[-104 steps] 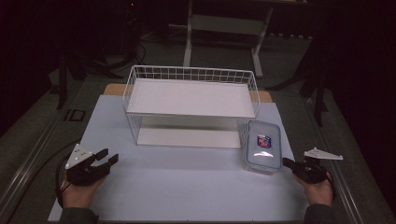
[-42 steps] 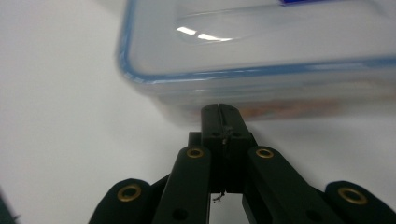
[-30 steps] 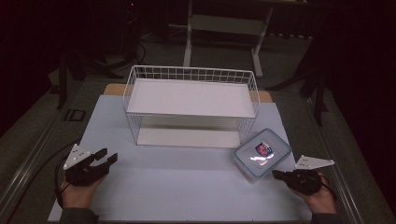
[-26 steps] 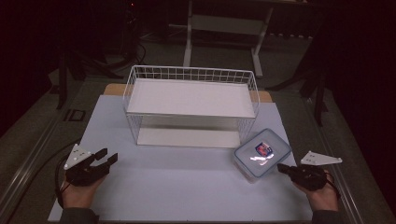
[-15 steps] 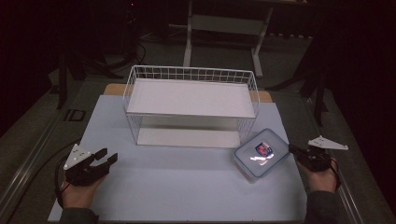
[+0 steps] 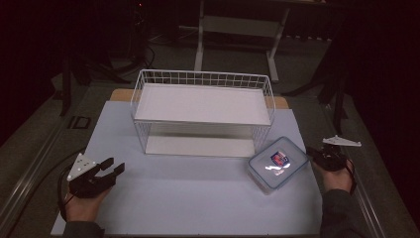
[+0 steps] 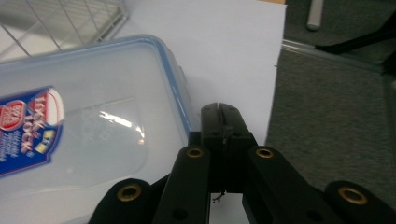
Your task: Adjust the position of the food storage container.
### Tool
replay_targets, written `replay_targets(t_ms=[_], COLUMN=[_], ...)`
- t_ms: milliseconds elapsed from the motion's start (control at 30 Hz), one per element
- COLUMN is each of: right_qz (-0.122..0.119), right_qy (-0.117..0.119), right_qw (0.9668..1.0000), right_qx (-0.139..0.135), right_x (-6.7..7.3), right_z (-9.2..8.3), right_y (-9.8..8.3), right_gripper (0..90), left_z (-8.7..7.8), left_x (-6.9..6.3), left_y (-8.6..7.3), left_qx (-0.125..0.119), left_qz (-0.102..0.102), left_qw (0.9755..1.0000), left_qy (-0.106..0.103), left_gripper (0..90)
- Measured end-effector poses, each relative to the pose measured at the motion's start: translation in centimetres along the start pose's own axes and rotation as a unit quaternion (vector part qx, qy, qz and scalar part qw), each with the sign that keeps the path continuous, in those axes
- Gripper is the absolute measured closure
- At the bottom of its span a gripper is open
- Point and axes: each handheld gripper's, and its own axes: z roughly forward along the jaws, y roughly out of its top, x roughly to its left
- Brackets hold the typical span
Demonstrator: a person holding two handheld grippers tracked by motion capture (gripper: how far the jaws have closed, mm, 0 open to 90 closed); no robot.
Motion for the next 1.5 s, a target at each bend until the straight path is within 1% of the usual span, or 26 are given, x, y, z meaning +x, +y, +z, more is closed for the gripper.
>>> replay_targets(t_ms=[33,67,100,133,167,233,333,400,467,633,667,733,767,833,933,967,1033,1100,1133,1167,1200,1233,1267,1333,1400,1500], right_qz=[-0.002,-0.004,-0.026,-0.026,-0.042,-0.05,-0.035,-0.032,-0.02,-0.018,-0.011,-0.007,-0.007,-0.015,-0.022,-0.022,-0.022,-0.019,-0.015,-0.015,-0.01,-0.01,-0.009,-0.01,-0.008,-0.02], right_qy=[0.005,0.018,0.029,0.029,0.017,0.003,-0.019,-0.024,-0.036,-0.034,-0.025,-0.008,-0.008,0.013,0.029,0.029,0.048,0.057,0.07,0.07,0.082,0.082,0.094,0.096,0.106,0.12], right_qw=[1.0,0.9998,0.9992,0.9992,0.9989,0.9987,0.9992,0.9992,0.9988,0.9984,0.999,0.9993,0.9993,0.999,0.9985,0.9985,0.9977,0.9972,0.9964,0.9964,0.9956,0.9956,0.9947,0.9945,0.9935,0.9913], right_qx=[-0.002,-0.004,0.006,0.006,0.009,0.008,0.004,0.005,0.027,0.04,0.037,0.036,0.036,0.039,0.04,0.04,0.043,0.044,0.044,0.044,0.042,0.042,0.041,0.041,0.041,0.051], right_x=[0.1,0.4,0.9,0.9,1.4,1.8,1.4,1.2,0.2,0.4,0.3,0.3,0.3,0.7,1.3,1.3,1.8,2.0,2.4,2.4,2.8,2.8,3.3,3.5,4.1,5.4], right_z=[0.0,0.0,0.2,0.2,0.4,0.8,0.9,0.9,1.0,1.7,1.7,1.7,1.7,1.5,1.2,1.2,0.6,0.4,-0.1,-0.1,-0.5,-0.5,-0.9,-1.0,-1.5,-2.3], right_y=[0.1,0.2,0.5,0.5,0.7,1.2,1.5,1.6,1.4,0.7,0.6,0.4,0.4,0.1,-0.2,-0.2,-0.7,-1.0,-1.5,-1.5,-2.0,-2.0,-2.5,-2.7,-3.2,-3.8], right_gripper=[90.0,90.0,90.0,90.0,90.0,90.0,90.0,90.0,90.0,90.0,90.0,90.0,90.0,90.0,90.0,90.0,90.0,90.0,90.0,90.0,90.0,90.0,90.0,90.0,90.0,90.0], left_z=[0.0,0.0,0.0,0.0,0.0,-0.1,-0.2,-0.1,-0.1,-0.1,0.0,0.0,0.0,0.0,-0.1,-0.1,-0.1,-0.1,0.0,0.0,0.0,0.0,0.0,-0.1,-0.1,0.0], left_x=[0.0,0.0,0.0,-0.1,-0.1,-0.1,0.1,0.2,0.1,-0.1,-0.1,-0.1,-0.1,0.0,-0.1,-0.1,0.0,0.0,0.0,-0.1,-0.1,-0.1,-0.1,-0.1,-0.1,-0.1], left_y=[0.0,0.0,0.0,0.0,0.0,0.0,0.0,-0.1,-0.1,-0.1,-0.1,-0.1,-0.1,-0.1,-0.1,-0.1,-0.1,-0.1,-0.1,-0.1,-0.1,-0.1,-0.1,-0.1,-0.1,0.0], left_qx=[0.002,0.002,0.002,0.002,0.002,0.0,-0.002,0.0,0.001,0.004,0.004,0.004,0.004,0.005,0.003,0.003,0.003,0.004,0.003,0.003,0.003,0.004,0.003,0.003,0.003,0.004], left_qz=[0.001,0.001,0.002,0.002,0.002,0.002,-0.001,-0.003,-0.002,0.003,0.003,0.002,0.002,0.002,0.0,0.0,0.0,-0.001,-0.001,0.0,0.0,0.001,0.001,-0.001,-0.001,0.001], left_qw=[1.0,1.0,1.0,1.0,1.0,1.0,1.0,1.0,1.0,1.0,1.0,1.0,1.0,1.0,1.0,1.0,1.0,1.0,1.0,1.0,1.0,1.0,1.0,1.0,1.0,1.0], left_qy=[0.0,0.0,-0.001,0.0,0.0,0.0,0.001,0.001,0.0,0.001,0.001,0.001,0.001,0.0,0.001,0.001,0.001,0.0,0.0,0.0,0.0,0.0,0.0,0.001,0.001,-0.001], left_gripper=[51.3,51.3,51.4,51.4,51.3,51.4,51.3,51.3,51.3,51.4,51.3,51.3,51.3,51.3,51.3,51.3,51.3,51.3,51.3,51.3,51.3,51.3,51.3,51.3,51.3,51.3])
